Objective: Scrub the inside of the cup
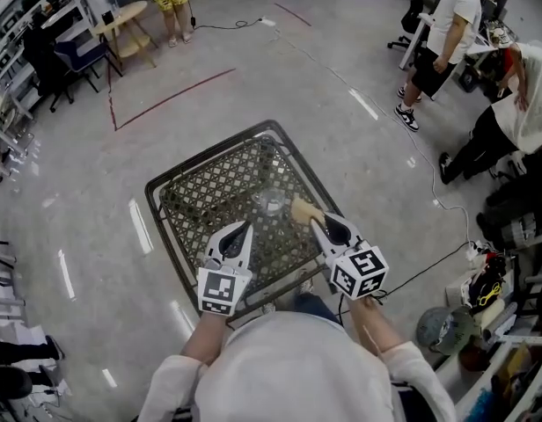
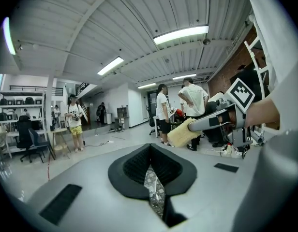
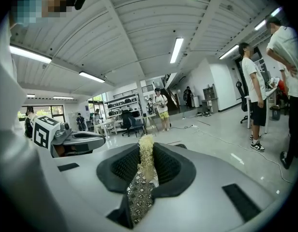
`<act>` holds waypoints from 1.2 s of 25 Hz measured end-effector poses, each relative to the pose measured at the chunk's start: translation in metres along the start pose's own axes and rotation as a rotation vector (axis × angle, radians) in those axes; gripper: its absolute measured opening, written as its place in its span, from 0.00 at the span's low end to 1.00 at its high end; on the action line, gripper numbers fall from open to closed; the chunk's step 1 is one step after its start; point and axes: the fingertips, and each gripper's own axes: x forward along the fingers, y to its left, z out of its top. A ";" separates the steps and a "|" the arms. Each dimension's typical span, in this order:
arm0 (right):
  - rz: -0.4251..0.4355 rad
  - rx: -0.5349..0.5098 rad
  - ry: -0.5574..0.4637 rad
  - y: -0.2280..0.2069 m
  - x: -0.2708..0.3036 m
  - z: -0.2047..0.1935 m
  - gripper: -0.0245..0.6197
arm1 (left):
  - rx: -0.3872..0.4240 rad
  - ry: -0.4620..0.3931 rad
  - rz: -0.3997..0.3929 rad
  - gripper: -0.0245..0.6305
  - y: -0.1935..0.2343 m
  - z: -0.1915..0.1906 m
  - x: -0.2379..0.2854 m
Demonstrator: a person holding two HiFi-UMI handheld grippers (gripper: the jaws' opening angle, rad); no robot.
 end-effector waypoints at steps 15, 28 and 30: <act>-0.021 -0.002 -0.001 0.002 -0.010 -0.004 0.18 | -0.012 -0.007 0.005 0.09 -0.004 0.005 -0.010; 0.015 -0.018 0.012 -0.008 -0.008 -0.003 0.18 | 0.004 -0.012 0.054 0.09 -0.003 0.015 0.000; 0.021 -0.019 0.016 -0.008 -0.006 -0.004 0.18 | 0.007 -0.011 0.059 0.09 -0.002 0.015 0.000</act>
